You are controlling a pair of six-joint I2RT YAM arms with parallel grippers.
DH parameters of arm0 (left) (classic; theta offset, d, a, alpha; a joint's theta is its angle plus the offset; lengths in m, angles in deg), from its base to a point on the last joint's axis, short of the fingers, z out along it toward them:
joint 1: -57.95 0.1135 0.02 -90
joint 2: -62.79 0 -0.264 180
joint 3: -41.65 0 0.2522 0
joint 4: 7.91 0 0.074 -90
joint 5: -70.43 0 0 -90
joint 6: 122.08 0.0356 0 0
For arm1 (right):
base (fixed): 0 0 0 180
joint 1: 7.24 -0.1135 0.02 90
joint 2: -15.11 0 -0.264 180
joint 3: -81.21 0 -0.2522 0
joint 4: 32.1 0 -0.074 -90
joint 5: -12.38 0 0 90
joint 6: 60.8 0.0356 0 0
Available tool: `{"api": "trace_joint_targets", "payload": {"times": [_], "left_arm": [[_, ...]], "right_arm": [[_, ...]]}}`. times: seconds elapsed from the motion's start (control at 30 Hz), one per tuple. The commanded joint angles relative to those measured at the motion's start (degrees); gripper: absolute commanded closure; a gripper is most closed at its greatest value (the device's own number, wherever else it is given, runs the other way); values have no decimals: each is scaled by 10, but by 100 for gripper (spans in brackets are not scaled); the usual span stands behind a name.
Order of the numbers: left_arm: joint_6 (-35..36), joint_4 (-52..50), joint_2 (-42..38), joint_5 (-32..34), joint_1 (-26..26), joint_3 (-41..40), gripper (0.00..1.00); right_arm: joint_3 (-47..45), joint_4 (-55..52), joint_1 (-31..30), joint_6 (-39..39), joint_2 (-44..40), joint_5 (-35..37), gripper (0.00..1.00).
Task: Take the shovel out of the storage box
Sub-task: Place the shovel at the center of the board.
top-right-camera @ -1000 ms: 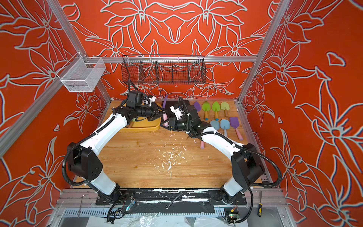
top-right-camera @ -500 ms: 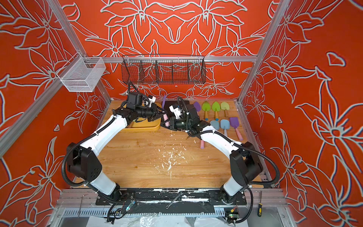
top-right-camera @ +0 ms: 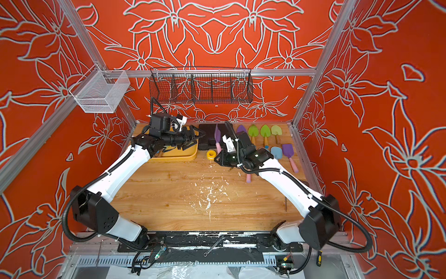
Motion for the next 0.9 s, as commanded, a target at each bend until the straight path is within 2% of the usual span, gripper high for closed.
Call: {"api": "trace_joint_targets", "payload": {"times": [0.0,0.1,0.27,0.47,0.63,0.87], "left_arm": [[43,-45,-33,74,2,21,1],[69,-60,-46,108,2,28,3],[106,-88,-58,150,2,37,3],[130,-108,-56,148,2,44,3],[143,-113,-65,159,2,37,3],[157,-120,-70,166,2,27,3]], "right_arm": [[-41,-137,-12,-21,-67,142,100],[-92,-178,-30,8,-116,172,100],[-149,-235,-99,74,-145,256,100],[-203,-181,-161,102,-109,294,100],[-234,-117,-183,99,-61,282,100],[-269,-97,-196,128,-31,266,100]]}}
